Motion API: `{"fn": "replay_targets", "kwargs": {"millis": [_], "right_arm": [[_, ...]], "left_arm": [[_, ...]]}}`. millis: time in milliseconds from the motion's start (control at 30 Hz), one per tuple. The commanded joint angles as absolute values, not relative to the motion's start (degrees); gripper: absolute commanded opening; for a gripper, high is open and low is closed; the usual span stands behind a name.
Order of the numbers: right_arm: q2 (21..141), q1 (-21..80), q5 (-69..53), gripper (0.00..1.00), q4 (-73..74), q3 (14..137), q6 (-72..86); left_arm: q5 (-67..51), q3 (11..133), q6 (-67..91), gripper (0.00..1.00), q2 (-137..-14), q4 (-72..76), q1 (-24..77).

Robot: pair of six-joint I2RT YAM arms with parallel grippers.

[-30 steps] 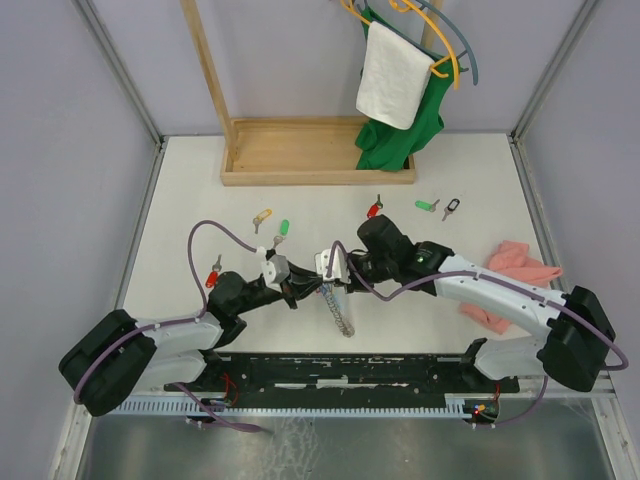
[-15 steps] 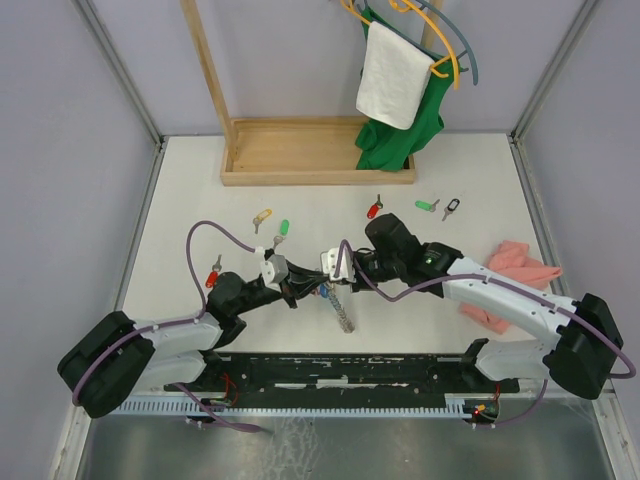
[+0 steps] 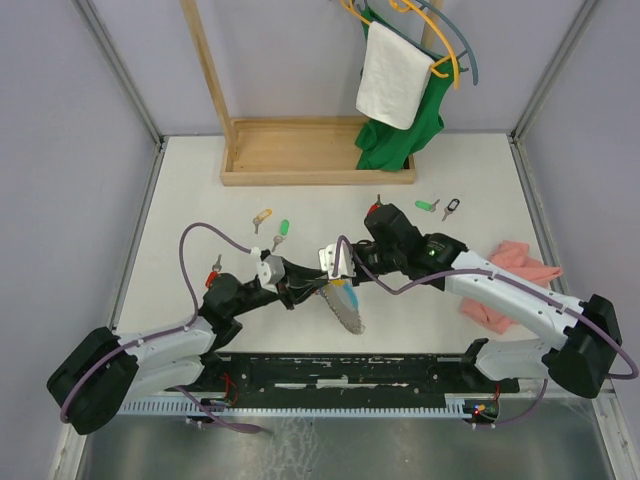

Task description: Put the keys on the keyring

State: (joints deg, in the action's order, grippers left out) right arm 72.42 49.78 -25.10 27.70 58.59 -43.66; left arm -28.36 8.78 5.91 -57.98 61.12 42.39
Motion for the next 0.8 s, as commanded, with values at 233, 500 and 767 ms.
{"fn": "replay_targets", "kwargs": {"millis": [233, 500, 767], "right_arm": [[75.31, 52.03, -20.97, 0.01, 36.24, 67.03, -50.14], [78.80, 52.10, -21.60, 0.25, 30.02, 63.77, -32.93], [87.03, 52.14, -15.32, 0.45, 19.42, 62.78, 2.73]], "left_arm": [[-22.94, 12.54, -0.08, 0.37, -58.61, 49.82, 42.53], [-0.64, 10.84, 10.88, 0.42, -51.91, 38.95, 42.50], [5.40, 10.46, 23.38, 0.44, -52.47, 27.98, 41.55]]}}
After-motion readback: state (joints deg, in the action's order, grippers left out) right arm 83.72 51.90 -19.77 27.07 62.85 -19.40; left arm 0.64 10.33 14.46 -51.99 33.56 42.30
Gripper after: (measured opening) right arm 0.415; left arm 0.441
